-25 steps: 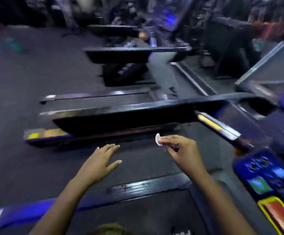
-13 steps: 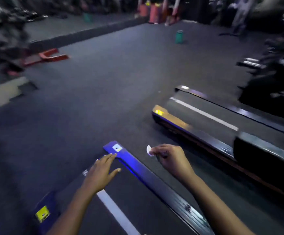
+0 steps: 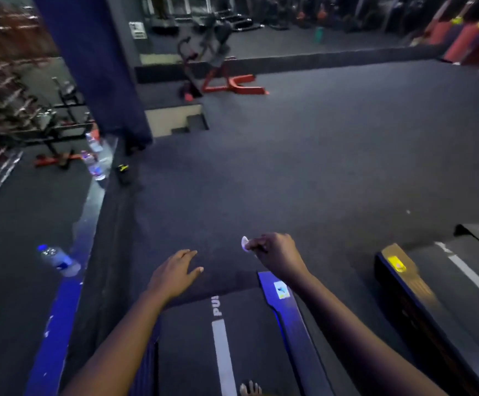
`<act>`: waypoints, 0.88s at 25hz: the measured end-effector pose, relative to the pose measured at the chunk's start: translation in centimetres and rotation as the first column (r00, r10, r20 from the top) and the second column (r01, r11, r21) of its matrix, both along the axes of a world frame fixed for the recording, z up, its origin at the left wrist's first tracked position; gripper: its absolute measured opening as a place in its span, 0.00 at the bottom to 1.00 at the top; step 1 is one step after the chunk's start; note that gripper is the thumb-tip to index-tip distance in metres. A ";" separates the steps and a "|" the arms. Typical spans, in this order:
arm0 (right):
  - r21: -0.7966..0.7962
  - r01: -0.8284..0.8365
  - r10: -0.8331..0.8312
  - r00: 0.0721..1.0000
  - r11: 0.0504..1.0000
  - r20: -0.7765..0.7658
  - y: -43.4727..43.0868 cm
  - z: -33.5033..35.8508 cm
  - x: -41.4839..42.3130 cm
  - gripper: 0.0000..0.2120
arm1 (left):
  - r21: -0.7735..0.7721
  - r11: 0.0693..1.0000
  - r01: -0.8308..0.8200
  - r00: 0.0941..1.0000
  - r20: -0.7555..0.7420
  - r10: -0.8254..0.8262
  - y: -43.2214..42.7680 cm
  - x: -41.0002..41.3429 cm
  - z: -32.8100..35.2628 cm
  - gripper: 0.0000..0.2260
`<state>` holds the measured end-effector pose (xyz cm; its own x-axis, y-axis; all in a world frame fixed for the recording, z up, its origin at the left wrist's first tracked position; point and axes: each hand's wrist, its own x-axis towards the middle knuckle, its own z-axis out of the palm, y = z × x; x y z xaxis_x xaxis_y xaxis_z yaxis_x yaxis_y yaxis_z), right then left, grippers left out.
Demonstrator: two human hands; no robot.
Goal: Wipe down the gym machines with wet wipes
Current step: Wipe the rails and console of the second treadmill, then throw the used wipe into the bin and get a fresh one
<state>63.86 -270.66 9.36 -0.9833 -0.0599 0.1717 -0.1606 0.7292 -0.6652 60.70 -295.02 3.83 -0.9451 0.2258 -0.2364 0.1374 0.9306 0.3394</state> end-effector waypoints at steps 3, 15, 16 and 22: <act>0.052 -0.087 0.081 0.992 0.995 0.094 -2.3 -0.7 -8.5 0.10 | -0.006 0.995 -0.102 0.993 0.059 0.102 -2.2 -4.9 0.0 0.26; 0.051 -0.123 0.117 0.986 0.991 0.117 -9.2 -2.1 -33.5 0.11 | 0.005 0.982 -0.190 0.980 0.060 0.189 -7.8 -27.5 -0.1 0.26; 0.039 -0.113 0.108 0.988 0.993 0.107 -9.4 -2.6 -35.2 0.11 | 0.021 0.982 -0.186 0.981 0.060 0.184 -7.7 -29.3 -0.3 0.26; 0.073 -0.092 0.087 0.994 0.993 0.066 -10.9 -9.4 -46.7 0.13 | 0.051 0.988 -0.148 0.989 0.017 0.148 -8.3 -40.6 -6.1 0.25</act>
<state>17.20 -281.59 -0.05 -0.9821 -0.1587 0.1013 -0.1871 0.7625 -0.6194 20.06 -303.35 -2.29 -0.9659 0.0960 -0.2405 -0.0053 0.9213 0.3888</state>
